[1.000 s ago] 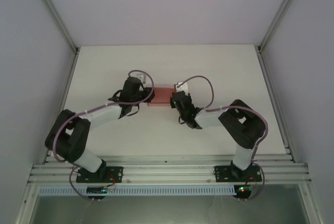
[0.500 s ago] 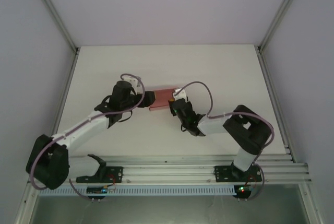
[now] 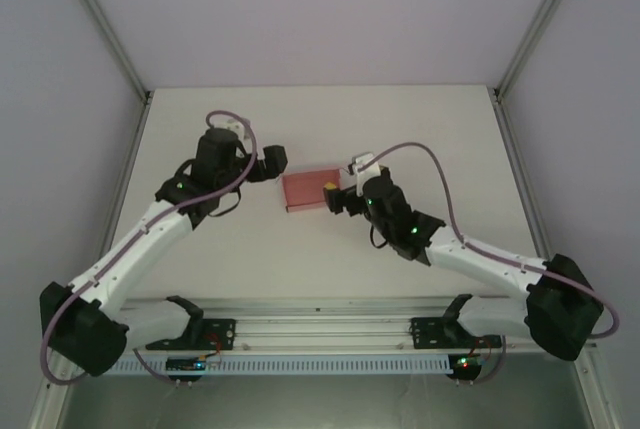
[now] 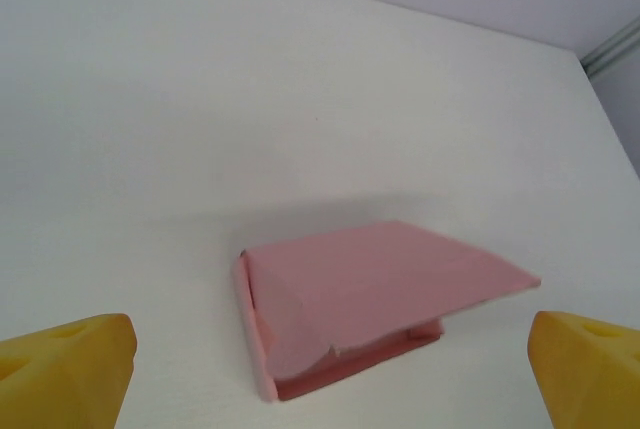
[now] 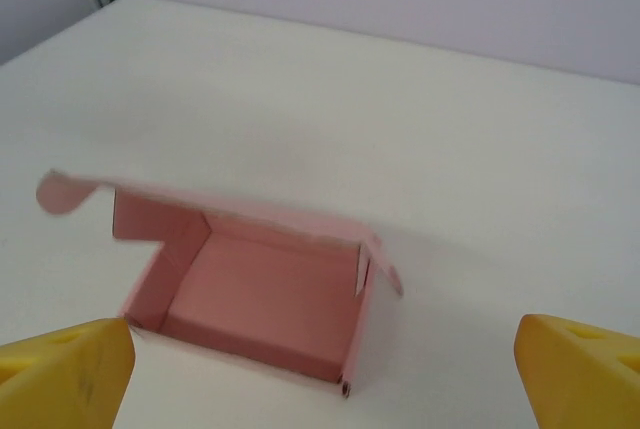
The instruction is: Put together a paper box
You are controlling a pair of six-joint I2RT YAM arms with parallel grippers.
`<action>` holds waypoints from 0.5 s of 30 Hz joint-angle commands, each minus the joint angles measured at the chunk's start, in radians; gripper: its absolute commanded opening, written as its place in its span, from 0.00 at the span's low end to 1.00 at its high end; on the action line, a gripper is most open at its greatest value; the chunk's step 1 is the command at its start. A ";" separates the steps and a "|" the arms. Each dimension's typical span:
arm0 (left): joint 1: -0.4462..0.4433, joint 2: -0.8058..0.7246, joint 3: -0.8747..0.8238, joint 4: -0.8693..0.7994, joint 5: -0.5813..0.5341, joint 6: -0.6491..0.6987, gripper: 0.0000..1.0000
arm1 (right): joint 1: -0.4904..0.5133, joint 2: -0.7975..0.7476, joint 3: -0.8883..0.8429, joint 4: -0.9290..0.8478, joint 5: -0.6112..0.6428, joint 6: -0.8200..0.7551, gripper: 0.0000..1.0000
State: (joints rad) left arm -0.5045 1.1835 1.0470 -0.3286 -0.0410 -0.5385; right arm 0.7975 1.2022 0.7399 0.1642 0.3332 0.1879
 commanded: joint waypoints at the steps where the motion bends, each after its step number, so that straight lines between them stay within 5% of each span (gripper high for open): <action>1: 0.049 0.094 0.051 -0.058 0.068 -0.050 1.00 | -0.103 0.042 0.157 -0.147 -0.119 0.052 0.99; 7: 0.076 0.271 0.099 0.015 0.178 -0.045 1.00 | -0.254 0.278 0.331 -0.171 -0.269 0.153 0.99; 15: 0.099 0.459 0.108 0.035 0.297 -0.046 1.00 | -0.269 0.474 0.369 -0.208 -0.303 0.189 0.99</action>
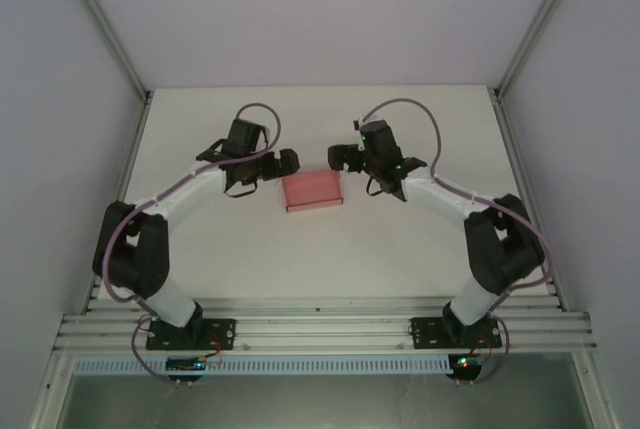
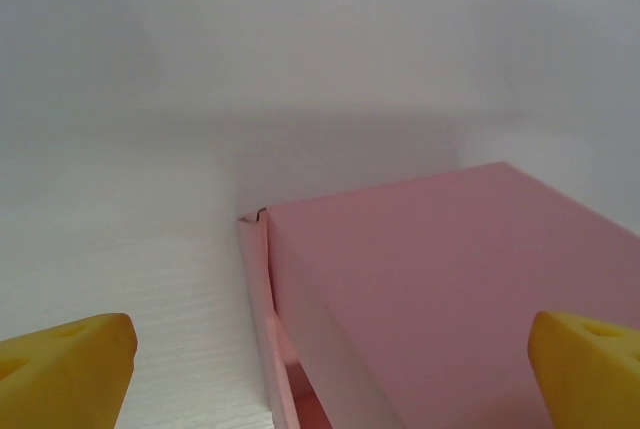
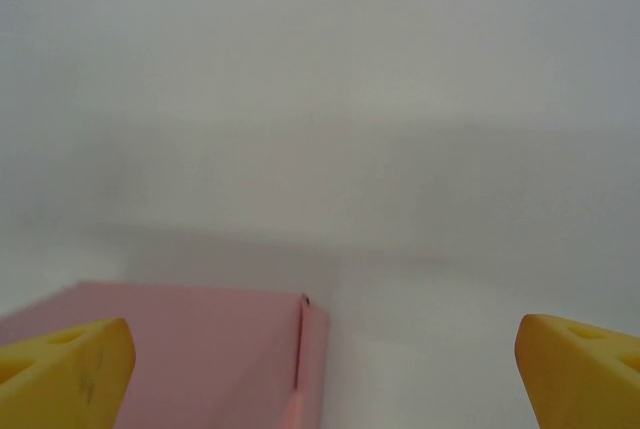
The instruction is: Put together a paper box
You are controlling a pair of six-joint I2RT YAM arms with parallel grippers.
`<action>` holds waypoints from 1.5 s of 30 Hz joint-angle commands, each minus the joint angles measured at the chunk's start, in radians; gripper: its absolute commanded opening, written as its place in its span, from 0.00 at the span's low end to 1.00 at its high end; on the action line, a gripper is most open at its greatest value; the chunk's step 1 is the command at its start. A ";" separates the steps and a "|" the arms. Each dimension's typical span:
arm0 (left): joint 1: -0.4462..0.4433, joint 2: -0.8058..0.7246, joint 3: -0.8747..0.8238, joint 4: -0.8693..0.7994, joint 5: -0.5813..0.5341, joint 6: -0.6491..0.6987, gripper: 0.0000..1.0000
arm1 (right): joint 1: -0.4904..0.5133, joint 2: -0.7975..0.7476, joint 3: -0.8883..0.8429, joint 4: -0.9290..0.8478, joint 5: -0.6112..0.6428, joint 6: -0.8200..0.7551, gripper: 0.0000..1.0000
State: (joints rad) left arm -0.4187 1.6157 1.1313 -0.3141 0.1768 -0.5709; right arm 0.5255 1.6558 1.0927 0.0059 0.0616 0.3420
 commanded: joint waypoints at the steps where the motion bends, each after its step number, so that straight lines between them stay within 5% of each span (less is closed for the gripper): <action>1: 0.017 0.041 0.009 0.043 0.105 -0.019 0.99 | 0.004 0.036 -0.001 -0.048 -0.037 0.038 0.99; 12: 0.058 0.131 -0.115 0.191 0.220 -0.073 0.69 | 0.010 0.115 -0.181 0.028 -0.063 0.121 0.94; 18: 0.067 0.166 -0.159 0.290 0.271 -0.091 0.62 | 0.019 0.114 -0.206 0.051 -0.059 0.142 0.94; 26: 0.123 0.190 -0.269 0.548 0.436 -0.203 0.30 | -0.002 0.007 -0.212 0.060 -0.108 0.199 0.98; 35: 0.191 0.192 -0.403 0.846 0.562 -0.317 0.12 | -0.080 -0.049 -0.263 0.203 -0.467 0.425 0.99; 45: 0.214 0.216 -0.447 0.979 0.647 -0.313 0.05 | -0.111 0.114 -0.113 0.147 -0.625 0.444 0.99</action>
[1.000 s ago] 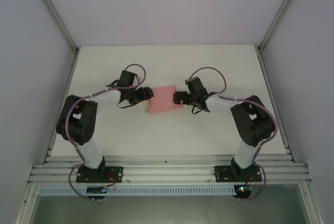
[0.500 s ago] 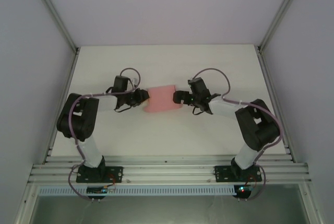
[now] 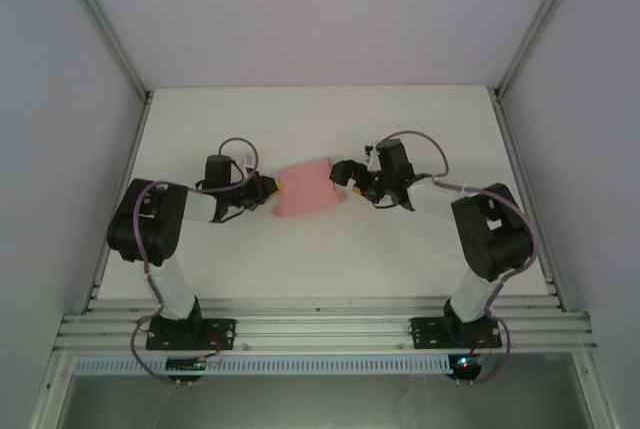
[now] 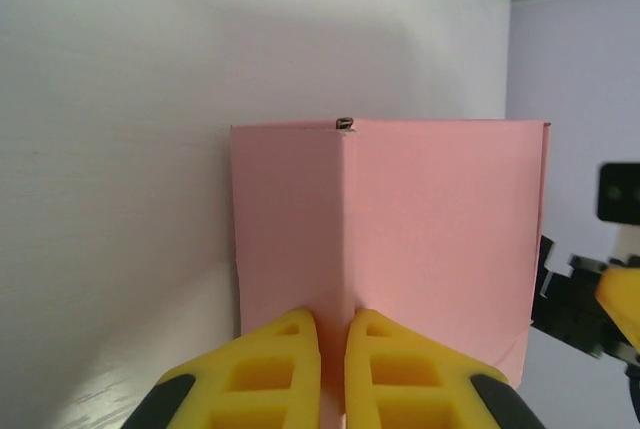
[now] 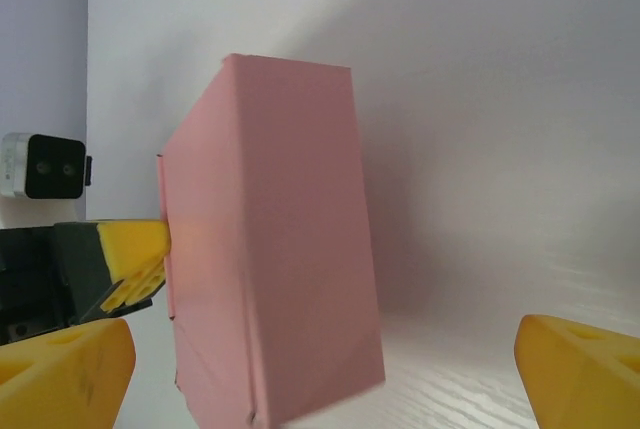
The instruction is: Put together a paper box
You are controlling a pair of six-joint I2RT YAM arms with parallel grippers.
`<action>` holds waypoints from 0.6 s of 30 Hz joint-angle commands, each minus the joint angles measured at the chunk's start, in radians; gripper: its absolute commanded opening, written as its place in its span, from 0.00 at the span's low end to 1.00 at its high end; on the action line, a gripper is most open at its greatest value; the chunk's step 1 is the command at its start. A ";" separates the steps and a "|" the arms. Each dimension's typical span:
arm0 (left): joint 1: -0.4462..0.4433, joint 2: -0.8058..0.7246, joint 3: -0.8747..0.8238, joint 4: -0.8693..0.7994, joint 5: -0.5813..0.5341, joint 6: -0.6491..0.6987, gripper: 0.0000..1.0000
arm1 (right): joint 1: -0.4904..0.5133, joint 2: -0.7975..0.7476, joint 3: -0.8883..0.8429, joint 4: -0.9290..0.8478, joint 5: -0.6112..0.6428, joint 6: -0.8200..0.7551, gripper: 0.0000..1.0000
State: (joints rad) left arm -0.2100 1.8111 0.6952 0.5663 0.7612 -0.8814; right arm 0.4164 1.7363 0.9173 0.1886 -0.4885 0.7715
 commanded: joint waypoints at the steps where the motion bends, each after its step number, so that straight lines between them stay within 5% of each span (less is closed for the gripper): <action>1: 0.007 0.025 -0.014 0.117 0.072 -0.004 0.04 | 0.003 0.050 0.079 -0.047 -0.087 0.011 0.99; 6: 0.011 0.049 -0.011 0.164 0.101 -0.020 0.05 | 0.017 0.112 0.108 -0.007 -0.168 0.032 0.91; 13: 0.011 0.038 -0.003 0.197 0.150 -0.007 0.06 | 0.022 0.110 0.114 0.036 -0.240 0.040 0.63; 16: 0.011 0.020 0.007 0.186 0.162 0.001 0.21 | 0.022 0.083 0.103 0.047 -0.250 0.050 0.55; 18: 0.012 -0.008 0.018 0.161 0.161 0.019 0.44 | 0.019 0.056 0.091 0.046 -0.249 0.061 0.51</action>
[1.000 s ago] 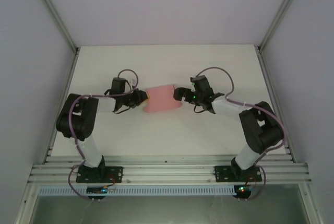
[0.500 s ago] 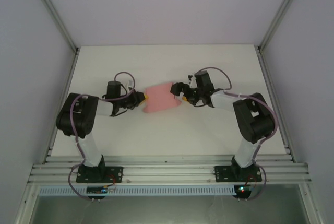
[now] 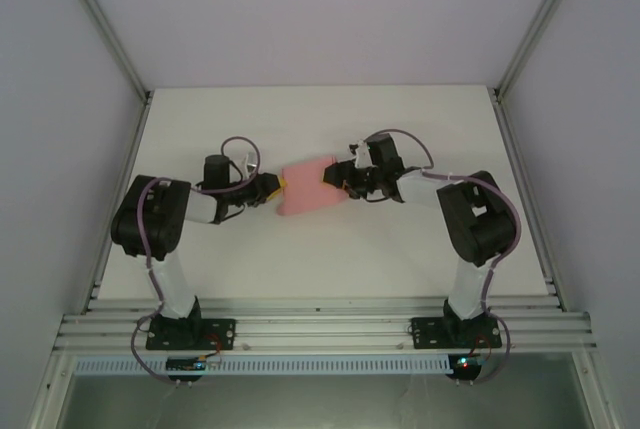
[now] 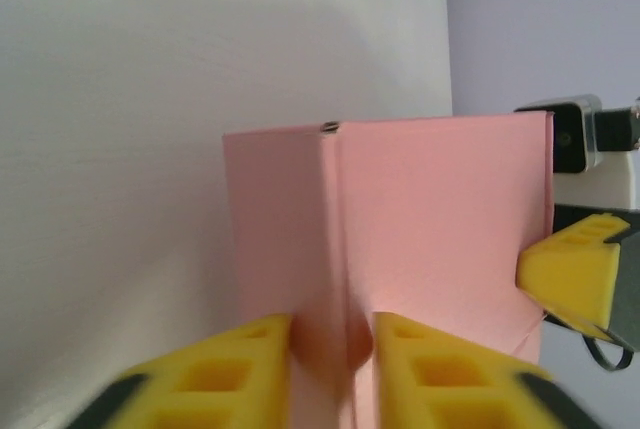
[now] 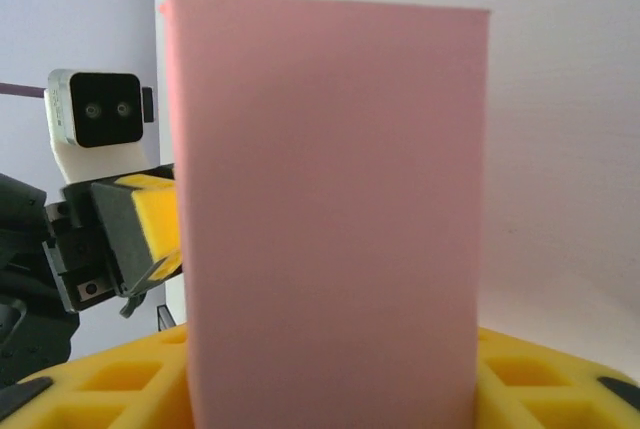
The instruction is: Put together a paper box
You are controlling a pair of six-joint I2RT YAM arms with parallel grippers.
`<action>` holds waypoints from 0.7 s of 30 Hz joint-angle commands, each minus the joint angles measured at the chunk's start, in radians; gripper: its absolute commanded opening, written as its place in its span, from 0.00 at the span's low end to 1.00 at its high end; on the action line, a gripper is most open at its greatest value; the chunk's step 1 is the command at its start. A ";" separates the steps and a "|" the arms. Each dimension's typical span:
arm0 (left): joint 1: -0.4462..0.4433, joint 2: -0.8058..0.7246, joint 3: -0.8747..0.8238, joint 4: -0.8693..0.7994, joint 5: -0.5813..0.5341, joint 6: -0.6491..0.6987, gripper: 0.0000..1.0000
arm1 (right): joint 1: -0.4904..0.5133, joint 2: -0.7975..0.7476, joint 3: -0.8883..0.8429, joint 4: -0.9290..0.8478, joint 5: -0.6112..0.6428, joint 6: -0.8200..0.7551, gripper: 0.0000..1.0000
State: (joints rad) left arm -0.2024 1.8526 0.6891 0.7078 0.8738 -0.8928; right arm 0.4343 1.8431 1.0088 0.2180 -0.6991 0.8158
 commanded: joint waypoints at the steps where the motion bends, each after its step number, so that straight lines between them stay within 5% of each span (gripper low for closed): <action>1: 0.005 -0.070 0.031 -0.005 0.044 0.051 0.59 | -0.002 -0.066 -0.009 0.014 -0.033 0.026 0.51; 3: 0.004 -0.131 0.060 -0.125 0.010 0.129 0.97 | -0.013 -0.097 -0.022 -0.006 -0.021 0.060 0.51; 4: 0.001 -0.169 0.080 -0.204 -0.016 0.187 1.00 | -0.022 -0.111 -0.025 -0.026 -0.022 0.083 0.51; 8: -0.059 -0.336 0.166 -0.535 -0.237 0.474 1.00 | -0.055 -0.172 -0.025 -0.140 -0.021 0.139 0.45; 12: -0.255 -0.459 0.232 -0.759 -0.524 0.836 1.00 | -0.092 -0.252 0.006 -0.358 0.004 0.147 0.41; 21: -0.634 -0.512 0.190 -0.728 -0.860 1.302 1.00 | -0.210 -0.364 0.086 -0.725 -0.041 0.280 0.36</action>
State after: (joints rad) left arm -0.7788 1.3376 0.9028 0.0059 0.2047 0.1799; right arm 0.2516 1.5101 1.0286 -0.2924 -0.6994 1.0401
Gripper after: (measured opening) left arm 0.998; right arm 0.444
